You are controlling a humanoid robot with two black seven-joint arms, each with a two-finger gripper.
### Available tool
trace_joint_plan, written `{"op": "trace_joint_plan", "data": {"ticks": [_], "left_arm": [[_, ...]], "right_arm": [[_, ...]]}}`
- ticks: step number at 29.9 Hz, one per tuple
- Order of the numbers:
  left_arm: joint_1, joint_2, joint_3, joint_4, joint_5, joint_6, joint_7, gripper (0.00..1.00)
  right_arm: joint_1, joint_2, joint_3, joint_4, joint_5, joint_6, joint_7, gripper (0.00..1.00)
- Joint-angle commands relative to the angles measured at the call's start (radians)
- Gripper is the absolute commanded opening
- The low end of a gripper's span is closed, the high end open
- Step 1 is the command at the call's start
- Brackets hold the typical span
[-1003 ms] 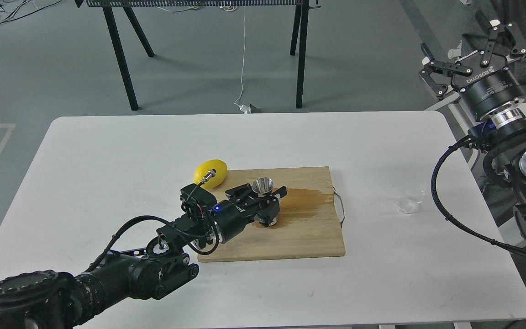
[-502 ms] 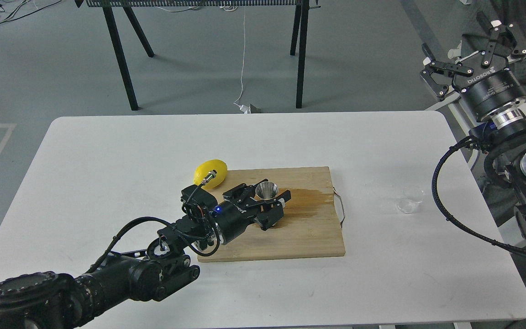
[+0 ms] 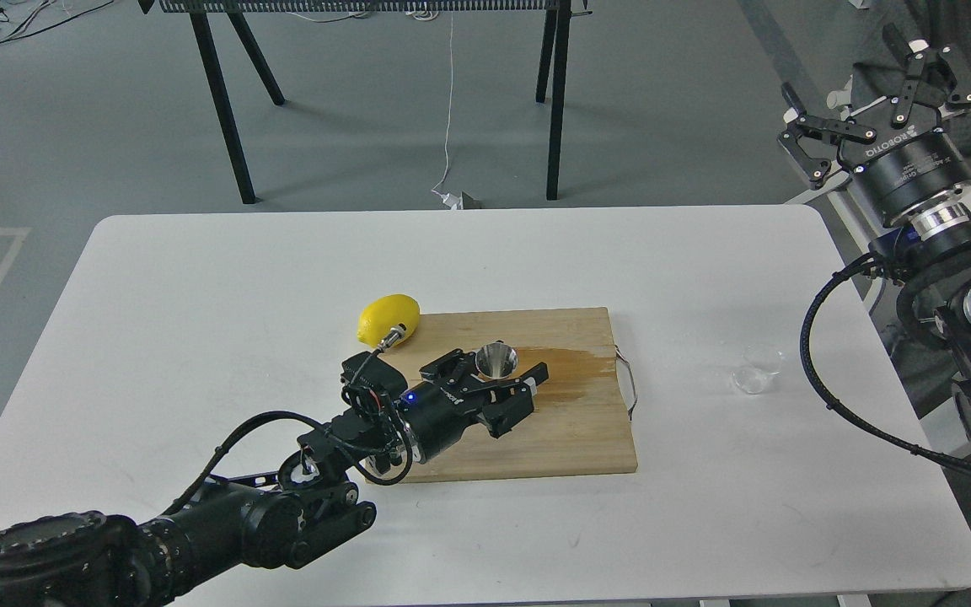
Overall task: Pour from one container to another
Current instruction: 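Hold the jigger just above the board beside the spill, then set the jigger upright on the board and open the left gripper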
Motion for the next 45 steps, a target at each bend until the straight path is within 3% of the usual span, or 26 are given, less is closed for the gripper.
{"op": "trace_joint_plan", "data": {"ticks": [1, 45], "left_arm": [[0.001, 0.0, -0.002, -0.017, 0.0, 0.0, 0.0, 0.82], [0.019, 0.0, -0.029, 0.001, -0.019, 0.0, 0.0, 0.85]], "right_arm": [[-0.002, 0.0, 0.0, 0.001, 0.0, 0.0, 0.0, 0.99], [-0.001, -0.009, 0.014, 0.003, 0.008, 0.0, -0.003, 0.99]]}}
